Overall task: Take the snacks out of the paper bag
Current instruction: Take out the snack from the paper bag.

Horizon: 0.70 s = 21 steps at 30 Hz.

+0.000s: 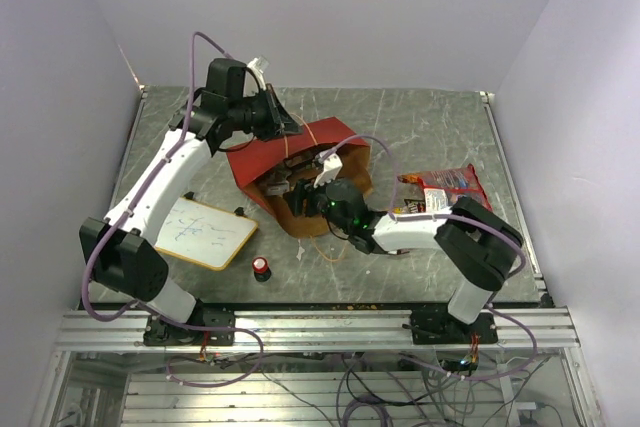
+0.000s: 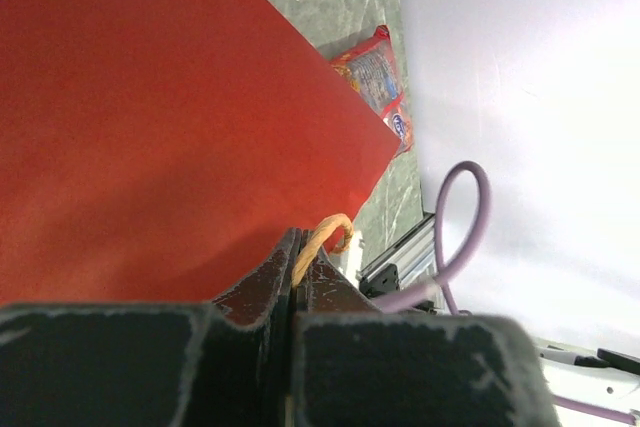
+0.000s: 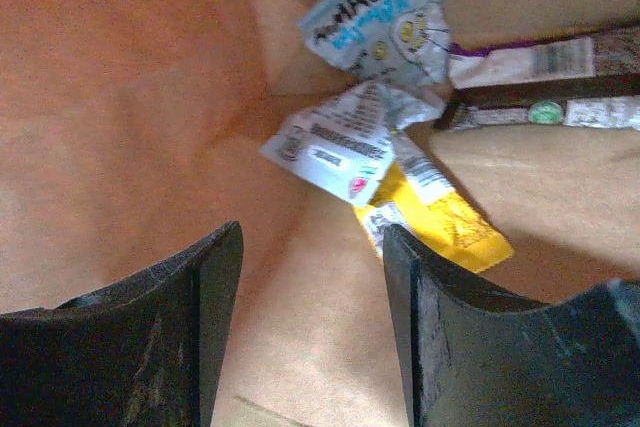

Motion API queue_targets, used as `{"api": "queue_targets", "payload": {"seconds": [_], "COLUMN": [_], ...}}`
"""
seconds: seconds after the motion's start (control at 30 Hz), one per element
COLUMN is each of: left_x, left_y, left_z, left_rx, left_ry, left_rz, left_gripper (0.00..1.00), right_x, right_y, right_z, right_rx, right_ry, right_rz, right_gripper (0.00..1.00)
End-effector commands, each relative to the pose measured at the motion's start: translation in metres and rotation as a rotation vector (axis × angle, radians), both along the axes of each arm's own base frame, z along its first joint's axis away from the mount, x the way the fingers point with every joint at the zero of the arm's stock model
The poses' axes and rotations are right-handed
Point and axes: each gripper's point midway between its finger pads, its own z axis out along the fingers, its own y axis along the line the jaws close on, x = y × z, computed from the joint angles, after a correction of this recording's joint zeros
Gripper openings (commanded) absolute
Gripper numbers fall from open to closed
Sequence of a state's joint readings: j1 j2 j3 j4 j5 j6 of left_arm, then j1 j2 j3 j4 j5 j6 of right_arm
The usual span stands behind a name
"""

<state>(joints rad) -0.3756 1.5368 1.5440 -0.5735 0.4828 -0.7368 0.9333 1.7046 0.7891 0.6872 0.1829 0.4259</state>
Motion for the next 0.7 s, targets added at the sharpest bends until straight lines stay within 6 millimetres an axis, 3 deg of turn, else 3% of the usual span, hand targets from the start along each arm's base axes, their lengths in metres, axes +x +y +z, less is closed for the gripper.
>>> {"api": "queue_targets", "payload": {"seconds": [0.0, 0.47, 0.67], "left_x": [-0.005, -0.012, -0.014], "left_y": [0.005, -0.004, -0.009], "left_z": [0.030, 0.040, 0.039], "left_rx": [-0.024, -0.072, -0.064], "left_ry": [-0.079, -0.107, -0.106], "left_rz": [-0.002, -0.030, -0.043], "left_gripper": [0.07, 0.07, 0.07], "right_x": [0.027, 0.052, 0.059], "right_y": [0.001, 0.008, 0.020], "right_z": [0.009, -0.044, -0.055], "right_rx": [0.067, -0.021, -0.026], "right_ry": [-0.036, 0.094, 0.125], "right_rz": [-0.129, -0.259, -0.257], "right_gripper": [0.58, 0.60, 0.59]}}
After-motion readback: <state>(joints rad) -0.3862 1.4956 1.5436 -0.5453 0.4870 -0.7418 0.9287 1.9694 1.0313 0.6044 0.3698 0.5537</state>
